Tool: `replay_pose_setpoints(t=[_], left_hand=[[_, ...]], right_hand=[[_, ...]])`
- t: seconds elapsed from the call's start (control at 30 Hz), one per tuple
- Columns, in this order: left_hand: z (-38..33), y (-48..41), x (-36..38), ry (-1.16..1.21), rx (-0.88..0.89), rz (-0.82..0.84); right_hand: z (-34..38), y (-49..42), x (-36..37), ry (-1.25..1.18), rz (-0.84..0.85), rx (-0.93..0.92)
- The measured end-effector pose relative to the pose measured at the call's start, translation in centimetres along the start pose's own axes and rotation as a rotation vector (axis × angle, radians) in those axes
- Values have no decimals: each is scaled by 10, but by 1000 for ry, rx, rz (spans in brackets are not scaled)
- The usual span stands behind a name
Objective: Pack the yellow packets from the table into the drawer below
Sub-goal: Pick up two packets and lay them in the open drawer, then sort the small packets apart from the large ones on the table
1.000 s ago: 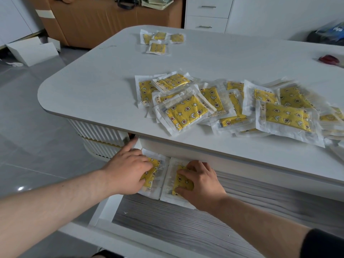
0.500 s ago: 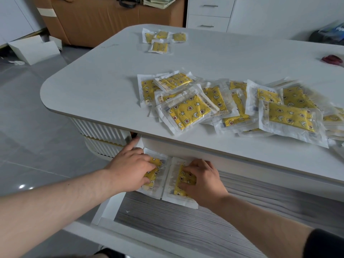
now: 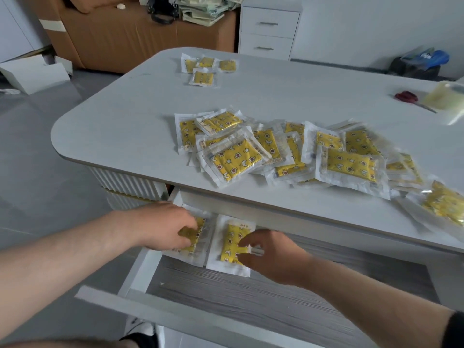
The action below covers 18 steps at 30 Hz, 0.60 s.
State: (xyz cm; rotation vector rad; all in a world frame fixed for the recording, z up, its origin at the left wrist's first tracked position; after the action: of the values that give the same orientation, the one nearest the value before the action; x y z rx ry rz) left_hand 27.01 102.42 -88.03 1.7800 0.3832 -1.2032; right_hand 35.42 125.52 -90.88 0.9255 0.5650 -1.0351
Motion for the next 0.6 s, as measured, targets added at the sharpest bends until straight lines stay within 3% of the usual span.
replay_pose_setpoints(t=[0.07, 0.17, 0.37, 0.6], left_hand=[[-11, 12, -21, 63, -9, 50], [-32, 37, -55, 197, 13, -64], [-78, 94, -91, 567, 85, -244], [-115, 109, -81, 971, 133, -472]], right_hand=[[4, 22, -15, 36, 45, -26], [12, 58, -41, 19, 25, -54], [28, 119, -82, -52, -167, -61], [24, 151, -101, -338, -409, -30]])
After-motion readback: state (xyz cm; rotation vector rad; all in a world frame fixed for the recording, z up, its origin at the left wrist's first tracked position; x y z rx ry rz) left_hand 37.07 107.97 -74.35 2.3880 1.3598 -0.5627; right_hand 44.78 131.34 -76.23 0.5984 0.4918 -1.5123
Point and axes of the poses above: each hand's wrist, its own y-axis away from the middle knuckle, its own x-axis out of the palm, z = x × y, the point moved 1 cm from there along -y, towards the middle knuckle, and after that the axes turned 4 degrees about y, right-handed, at the moved point
